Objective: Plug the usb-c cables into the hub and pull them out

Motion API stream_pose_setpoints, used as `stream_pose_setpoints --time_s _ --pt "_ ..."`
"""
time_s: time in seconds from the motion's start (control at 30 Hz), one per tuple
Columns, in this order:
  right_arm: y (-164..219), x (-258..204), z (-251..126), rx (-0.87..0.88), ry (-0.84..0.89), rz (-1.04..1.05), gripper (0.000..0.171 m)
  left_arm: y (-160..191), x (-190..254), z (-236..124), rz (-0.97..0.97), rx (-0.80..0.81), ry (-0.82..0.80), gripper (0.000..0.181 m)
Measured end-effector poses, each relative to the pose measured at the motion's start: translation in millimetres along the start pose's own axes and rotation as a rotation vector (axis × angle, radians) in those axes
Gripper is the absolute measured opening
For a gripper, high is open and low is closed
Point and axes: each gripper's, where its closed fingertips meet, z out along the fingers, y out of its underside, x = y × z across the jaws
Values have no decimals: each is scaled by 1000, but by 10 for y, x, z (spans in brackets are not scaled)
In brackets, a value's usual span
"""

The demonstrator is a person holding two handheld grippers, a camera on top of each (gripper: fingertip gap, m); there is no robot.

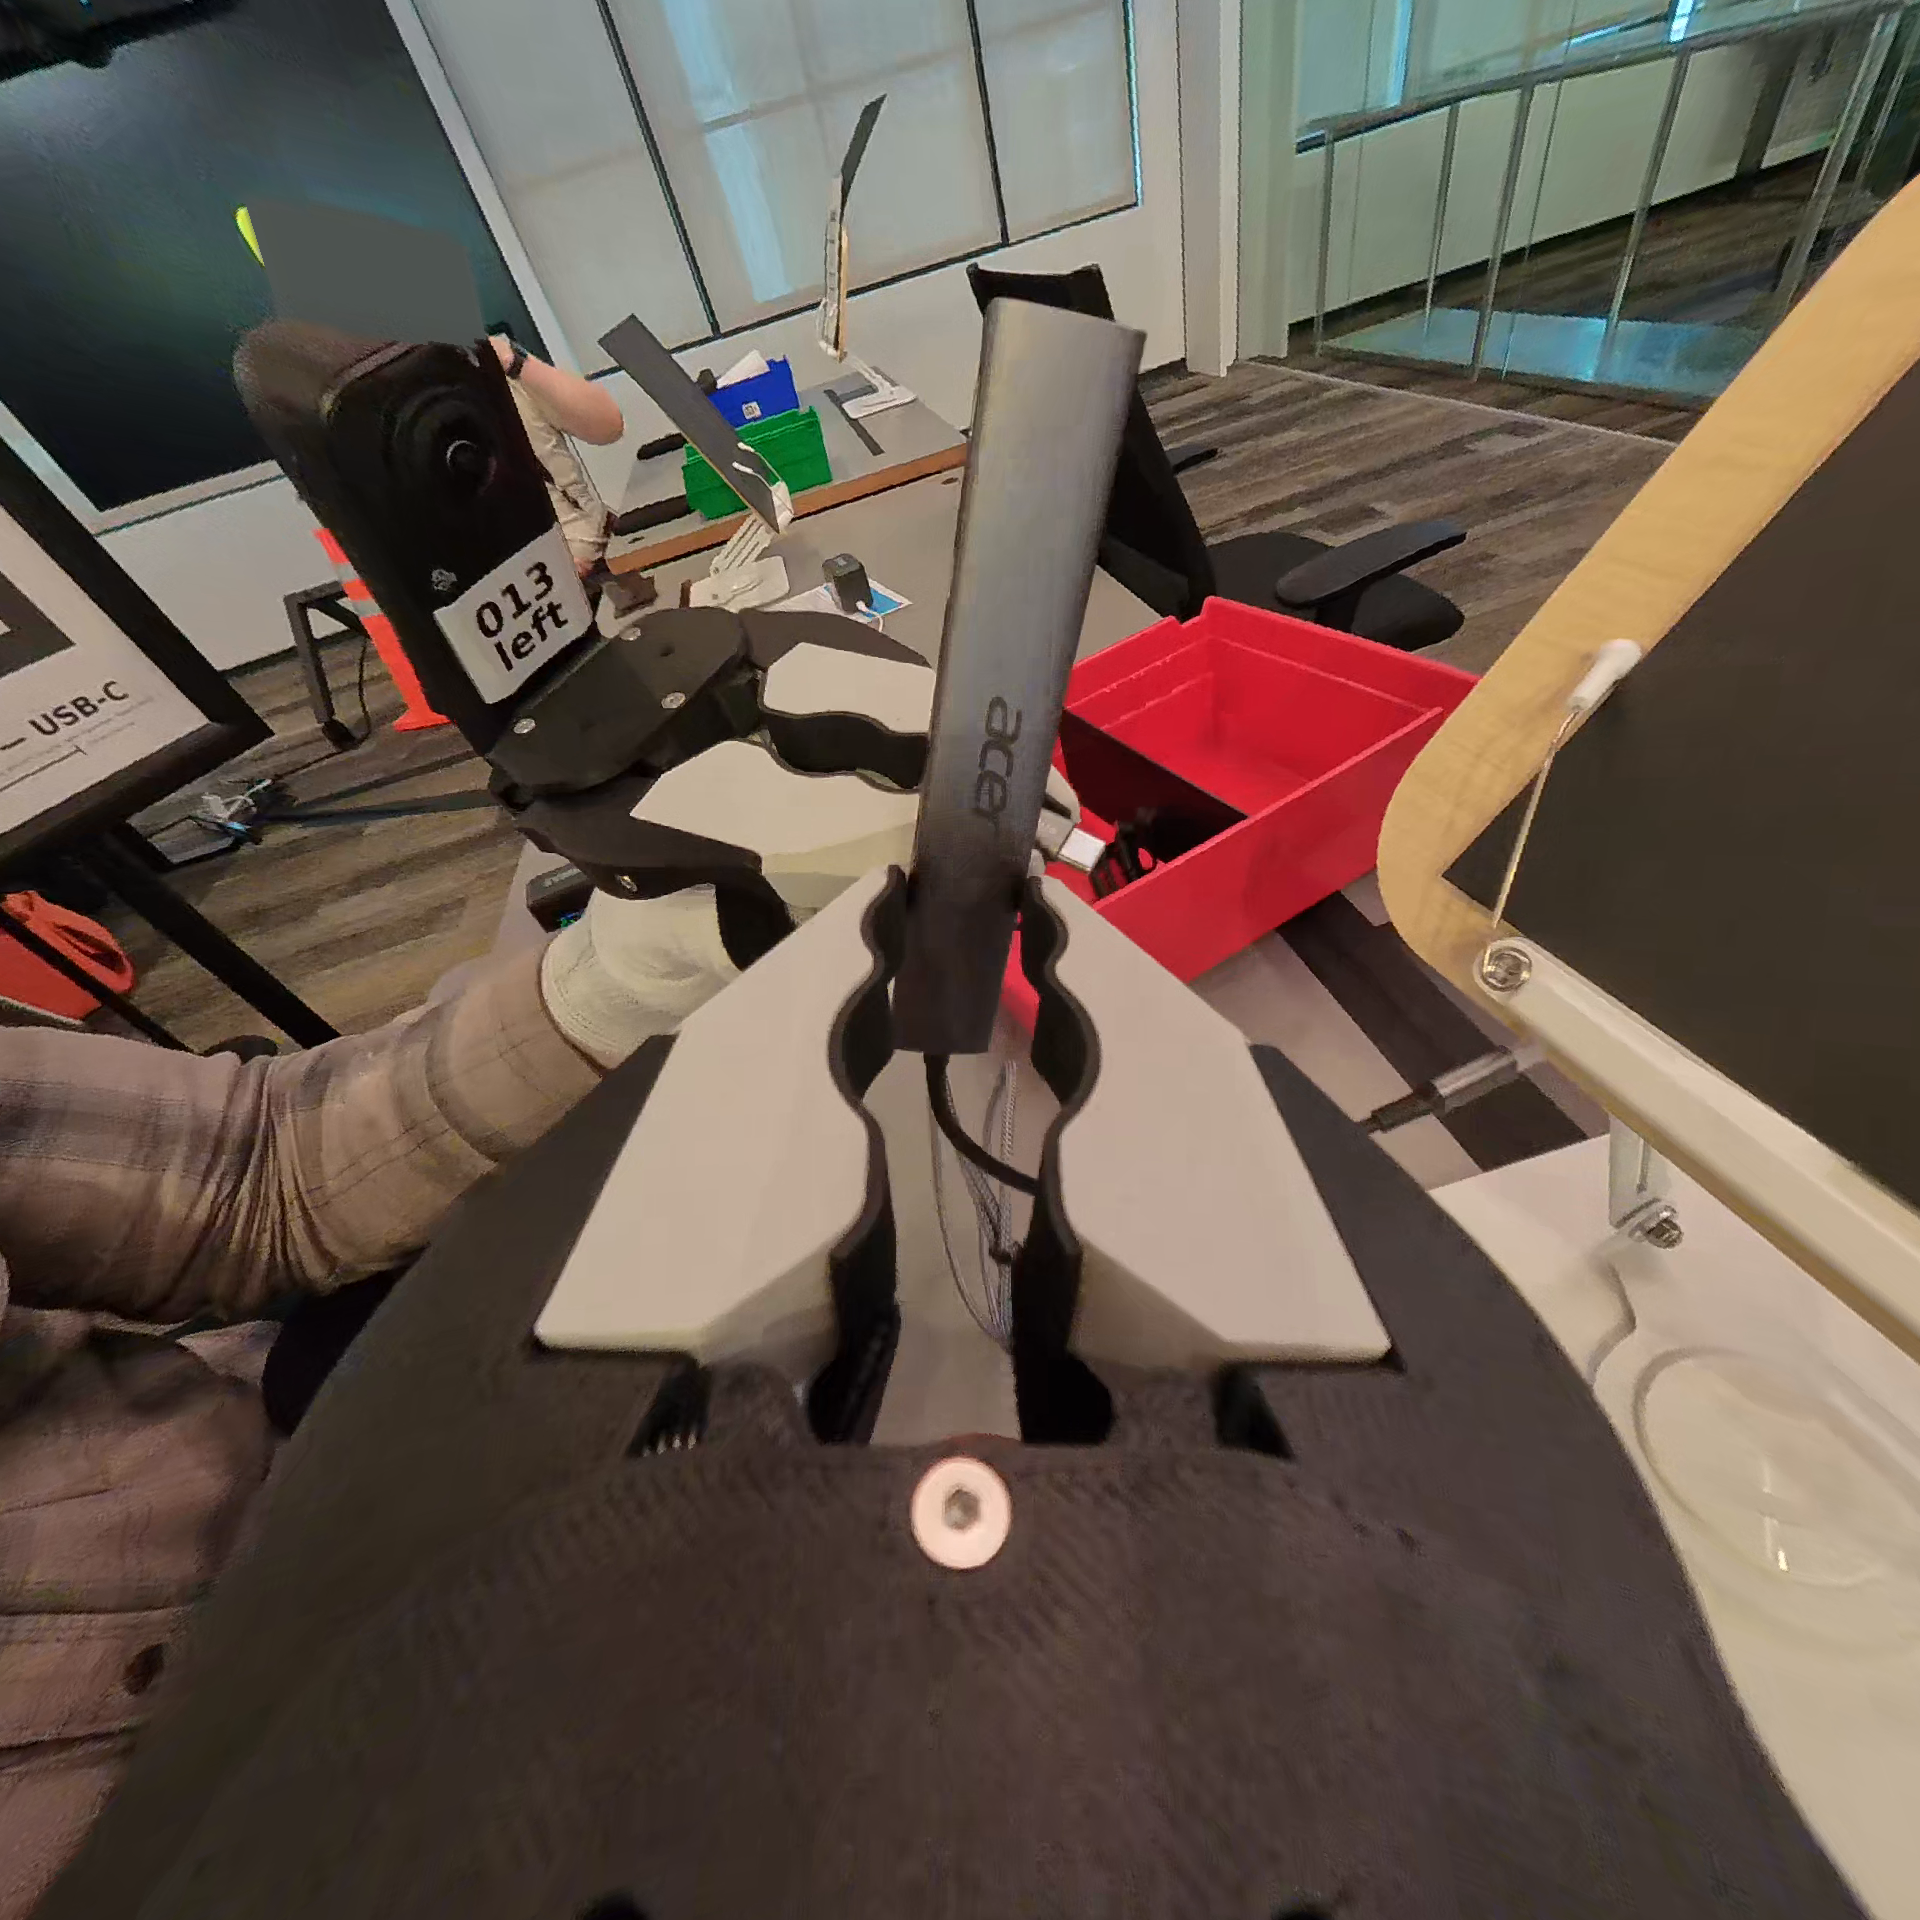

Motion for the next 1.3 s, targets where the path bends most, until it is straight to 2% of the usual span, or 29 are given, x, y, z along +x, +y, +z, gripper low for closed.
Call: stream_pose_setpoints --time_s 0.3,0.67,0.87,1.03,1.3 --pt "7 -18 19 160 -115 125 19 -28 12 3 -4 35 -15 10" --pt "-152 1 20 463 -119 293 19 -130 -25 -15 -21 123 -147 10" --pt "-134 26 18 377 -52 216 19 -122 -47 -19 -36 107 -123 10" --pt "-88 137 -38 157 95 38 19 -145 -131 -91 61 69 -168 10" --pt "91 329 -119 -308 270 -205 19 -209 5 -92 261 6 -218 10"
